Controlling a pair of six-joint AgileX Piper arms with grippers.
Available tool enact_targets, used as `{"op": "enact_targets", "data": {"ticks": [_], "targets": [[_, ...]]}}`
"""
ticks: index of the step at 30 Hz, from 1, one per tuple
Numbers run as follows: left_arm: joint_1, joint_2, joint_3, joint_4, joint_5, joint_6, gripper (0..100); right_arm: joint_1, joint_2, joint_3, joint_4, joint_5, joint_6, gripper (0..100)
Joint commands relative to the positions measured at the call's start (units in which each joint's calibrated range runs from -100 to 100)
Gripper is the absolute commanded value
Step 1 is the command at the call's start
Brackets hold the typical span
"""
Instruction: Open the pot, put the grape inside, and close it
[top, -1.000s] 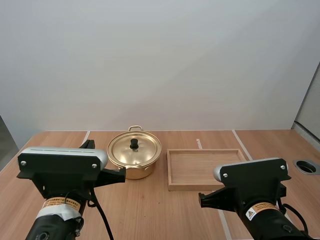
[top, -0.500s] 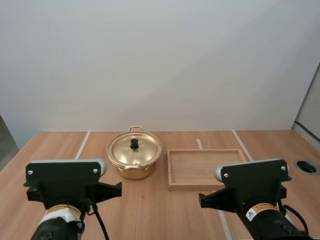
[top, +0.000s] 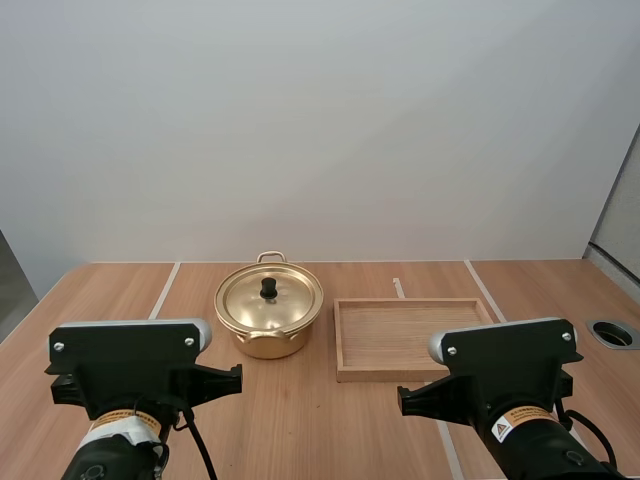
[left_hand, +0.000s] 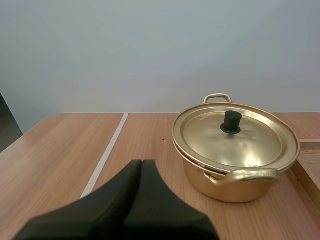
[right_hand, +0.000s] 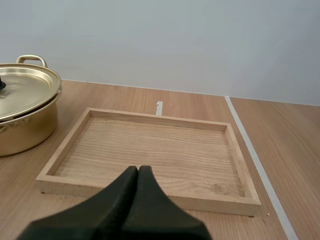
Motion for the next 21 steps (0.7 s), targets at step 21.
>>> {"op": "enact_targets", "data": {"ticks": [21], "targets": [[0.07, -0.4, 0.0, -1.2, 0.6, -0.4, 0, 0.1, -0.3, 0.0, -0.5, -0.1, 0.3, 0]]}}
